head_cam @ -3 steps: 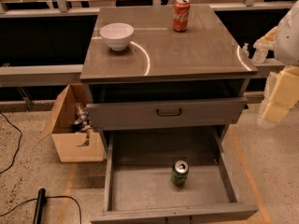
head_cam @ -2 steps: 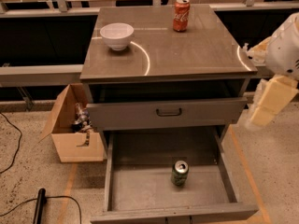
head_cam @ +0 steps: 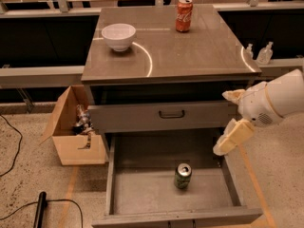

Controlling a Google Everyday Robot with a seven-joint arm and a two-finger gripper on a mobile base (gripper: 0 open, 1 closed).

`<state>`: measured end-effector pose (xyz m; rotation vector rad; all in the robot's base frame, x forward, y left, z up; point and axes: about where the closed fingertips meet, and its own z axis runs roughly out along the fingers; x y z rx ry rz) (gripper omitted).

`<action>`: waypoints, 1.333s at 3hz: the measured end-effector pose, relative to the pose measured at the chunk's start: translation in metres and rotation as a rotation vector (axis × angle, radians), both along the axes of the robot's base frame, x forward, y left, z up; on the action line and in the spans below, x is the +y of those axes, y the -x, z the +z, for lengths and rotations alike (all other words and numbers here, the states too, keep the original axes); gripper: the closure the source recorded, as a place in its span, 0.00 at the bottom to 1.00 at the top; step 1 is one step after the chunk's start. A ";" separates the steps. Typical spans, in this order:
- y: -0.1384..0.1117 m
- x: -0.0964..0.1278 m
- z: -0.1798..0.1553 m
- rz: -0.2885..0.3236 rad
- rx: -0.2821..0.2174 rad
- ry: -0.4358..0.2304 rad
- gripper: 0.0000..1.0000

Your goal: Pick green can from middle drawer and place on counter

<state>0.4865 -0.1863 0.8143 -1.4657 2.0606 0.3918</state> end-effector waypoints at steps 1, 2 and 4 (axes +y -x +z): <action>-0.018 0.005 -0.049 -0.017 -0.072 -0.100 0.00; -0.031 0.001 -0.105 -0.044 -0.093 -0.115 0.00; -0.029 0.001 -0.144 -0.056 -0.071 -0.153 0.00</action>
Offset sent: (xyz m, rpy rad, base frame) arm 0.0369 -0.0086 -0.1681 0.1079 -0.0988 -0.0642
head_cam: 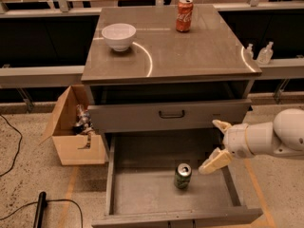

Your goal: Pick green can from middle drawer and place on counter

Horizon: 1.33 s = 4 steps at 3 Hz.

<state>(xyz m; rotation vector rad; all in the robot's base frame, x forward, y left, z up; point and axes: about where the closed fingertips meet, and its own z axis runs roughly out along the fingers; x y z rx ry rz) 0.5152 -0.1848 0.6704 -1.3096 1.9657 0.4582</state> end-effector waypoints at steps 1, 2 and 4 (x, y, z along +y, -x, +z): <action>0.000 -0.001 -0.053 -0.010 0.005 -0.068 0.00; -0.002 -0.001 -0.098 -0.007 0.008 -0.113 0.00; -0.015 0.013 -0.171 0.037 0.037 -0.190 0.00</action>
Offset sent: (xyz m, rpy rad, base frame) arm 0.0051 -0.0064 -0.1552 0.1694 0.0122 -0.0084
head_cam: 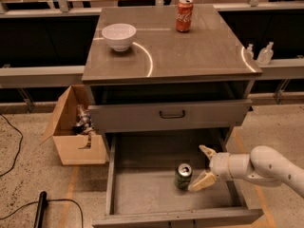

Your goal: Pick green can from middle drawer and place on counter

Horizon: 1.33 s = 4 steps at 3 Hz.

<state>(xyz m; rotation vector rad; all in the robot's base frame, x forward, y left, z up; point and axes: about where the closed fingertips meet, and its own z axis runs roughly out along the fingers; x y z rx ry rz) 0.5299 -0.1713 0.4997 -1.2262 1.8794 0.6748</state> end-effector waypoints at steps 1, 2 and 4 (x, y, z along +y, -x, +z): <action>-0.006 0.010 -0.021 0.013 0.010 -0.015 0.00; -0.006 0.017 -0.044 0.020 0.036 -0.015 0.00; -0.004 0.027 -0.072 0.061 0.074 -0.020 0.18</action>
Offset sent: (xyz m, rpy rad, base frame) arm 0.0052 0.0217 -0.0719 0.0097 0.0691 0.0210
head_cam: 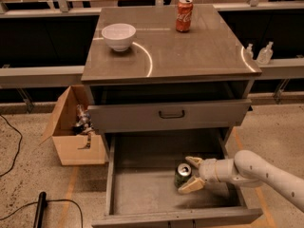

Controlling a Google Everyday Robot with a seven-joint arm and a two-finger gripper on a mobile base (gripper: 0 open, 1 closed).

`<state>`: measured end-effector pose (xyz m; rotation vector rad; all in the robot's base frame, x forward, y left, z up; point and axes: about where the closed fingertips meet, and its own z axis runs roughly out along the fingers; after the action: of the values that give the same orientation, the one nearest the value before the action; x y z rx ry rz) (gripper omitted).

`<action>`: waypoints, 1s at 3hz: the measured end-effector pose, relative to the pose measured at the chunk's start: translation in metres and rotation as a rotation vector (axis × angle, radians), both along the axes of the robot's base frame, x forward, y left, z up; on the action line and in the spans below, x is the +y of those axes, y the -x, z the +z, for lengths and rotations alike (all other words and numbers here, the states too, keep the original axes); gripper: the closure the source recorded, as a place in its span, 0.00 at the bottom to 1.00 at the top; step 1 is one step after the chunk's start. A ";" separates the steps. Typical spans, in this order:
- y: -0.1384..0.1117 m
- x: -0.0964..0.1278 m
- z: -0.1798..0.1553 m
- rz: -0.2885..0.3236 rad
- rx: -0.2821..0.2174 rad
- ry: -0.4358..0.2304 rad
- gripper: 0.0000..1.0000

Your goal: Pick green can from middle drawer and place on counter

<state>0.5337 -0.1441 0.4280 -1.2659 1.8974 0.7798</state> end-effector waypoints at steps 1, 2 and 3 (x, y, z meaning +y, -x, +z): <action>0.000 0.005 -0.003 0.022 0.000 -0.013 0.41; 0.007 0.004 0.009 0.017 -0.002 -0.037 0.74; 0.017 -0.013 0.055 -0.058 0.018 -0.075 0.95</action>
Offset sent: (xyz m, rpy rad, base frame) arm -0.0095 -0.0035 0.0136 0.0401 -0.0146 0.0089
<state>0.5170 -0.1575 0.4834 -1.1571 1.8923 0.8268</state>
